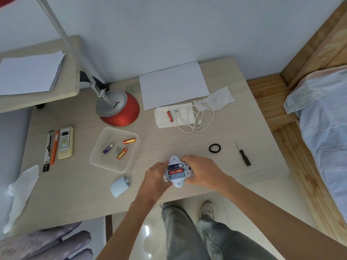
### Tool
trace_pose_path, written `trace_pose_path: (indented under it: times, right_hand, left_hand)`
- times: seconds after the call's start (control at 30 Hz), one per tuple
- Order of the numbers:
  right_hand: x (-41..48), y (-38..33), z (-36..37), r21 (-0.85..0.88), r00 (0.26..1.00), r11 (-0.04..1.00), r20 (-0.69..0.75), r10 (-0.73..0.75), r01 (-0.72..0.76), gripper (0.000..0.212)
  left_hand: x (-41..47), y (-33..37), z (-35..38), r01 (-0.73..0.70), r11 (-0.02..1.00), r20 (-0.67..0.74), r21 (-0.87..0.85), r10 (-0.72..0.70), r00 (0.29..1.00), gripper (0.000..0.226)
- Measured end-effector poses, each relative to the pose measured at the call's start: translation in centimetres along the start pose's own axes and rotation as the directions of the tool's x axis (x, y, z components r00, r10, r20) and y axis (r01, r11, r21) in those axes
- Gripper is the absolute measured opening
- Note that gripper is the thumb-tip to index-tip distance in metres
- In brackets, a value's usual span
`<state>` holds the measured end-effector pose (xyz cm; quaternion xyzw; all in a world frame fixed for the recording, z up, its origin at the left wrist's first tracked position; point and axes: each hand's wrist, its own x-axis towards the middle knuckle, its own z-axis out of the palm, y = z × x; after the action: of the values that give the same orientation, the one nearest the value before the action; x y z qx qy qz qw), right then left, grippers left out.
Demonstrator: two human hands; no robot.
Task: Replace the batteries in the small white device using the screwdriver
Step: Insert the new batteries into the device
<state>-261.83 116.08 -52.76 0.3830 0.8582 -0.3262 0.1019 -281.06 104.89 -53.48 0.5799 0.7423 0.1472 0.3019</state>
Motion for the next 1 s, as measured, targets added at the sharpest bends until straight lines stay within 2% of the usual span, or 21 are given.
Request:
trace_pose_path:
  times: [0.1, 0.17, 0.23, 0.3, 0.4, 0.47, 0.8, 1.0]
  right_hand:
    - [-0.6, -0.1, -1.9, -0.054, 0.997, 0.998, 0.074, 0.024, -0.02, 0.08]
    - [-0.6, -0.4, -3.7, -0.101, 0.995, 0.994, 0.09, 0.04, -0.031, 0.085]
    - [-0.7, -1.0, -5.5, -0.176, 0.998, 0.984, 0.05, 0.036, -0.026, 0.082]
    - [-1.0, -1.7, -6.9, -0.26, 0.997, 0.966, -0.072, -0.001, -0.017, 0.077]
    - [-1.0, -2.9, -8.1, -0.32, 0.957, 0.948, -0.277, -0.09, -0.003, 0.07]
    - [-0.4, -3.4, -8.4, -0.329, 0.934, 0.944, -0.337, -0.12, 0.003, 0.068]
    - [7.9, -3.0, -7.5, -0.364, 0.914, 0.928, -0.398, -0.079, -0.078, 0.062]
    - [14.6, -2.3, -7.4, -0.423, 0.934, 0.896, -0.356, -0.026, -0.136, 0.035]
  left_hand:
    - [0.0, 0.1, 0.0, 0.004, 1.0, -0.011, -0.012, -0.004, 1.0, 0.071]
    - [0.0, 0.1, 0.0, 0.006, 1.0, -0.012, -0.023, -0.006, 1.0, 0.071]
    - [-0.1, 0.2, 0.0, 0.005, 1.0, -0.016, -0.03, -0.006, 1.0, 0.072]
    - [-0.2, 0.1, 0.1, 0.007, 1.0, -0.014, -0.029, -0.008, 1.0, 0.074]
    - [-0.2, 0.1, 0.1, 0.017, 0.999, -0.009, -0.044, -0.018, 1.0, 0.075]
    - [-0.2, 0.1, 0.2, 0.027, 0.998, -0.007, -0.053, -0.027, 1.0, 0.075]
    - [-0.2, -0.1, 0.4, -0.011, 0.994, -0.026, -0.107, 0.008, 1.0, 0.07]
    - [-0.1, -0.7, 0.9, -0.018, 0.989, -0.034, -0.146, 0.013, 0.999, 0.069]
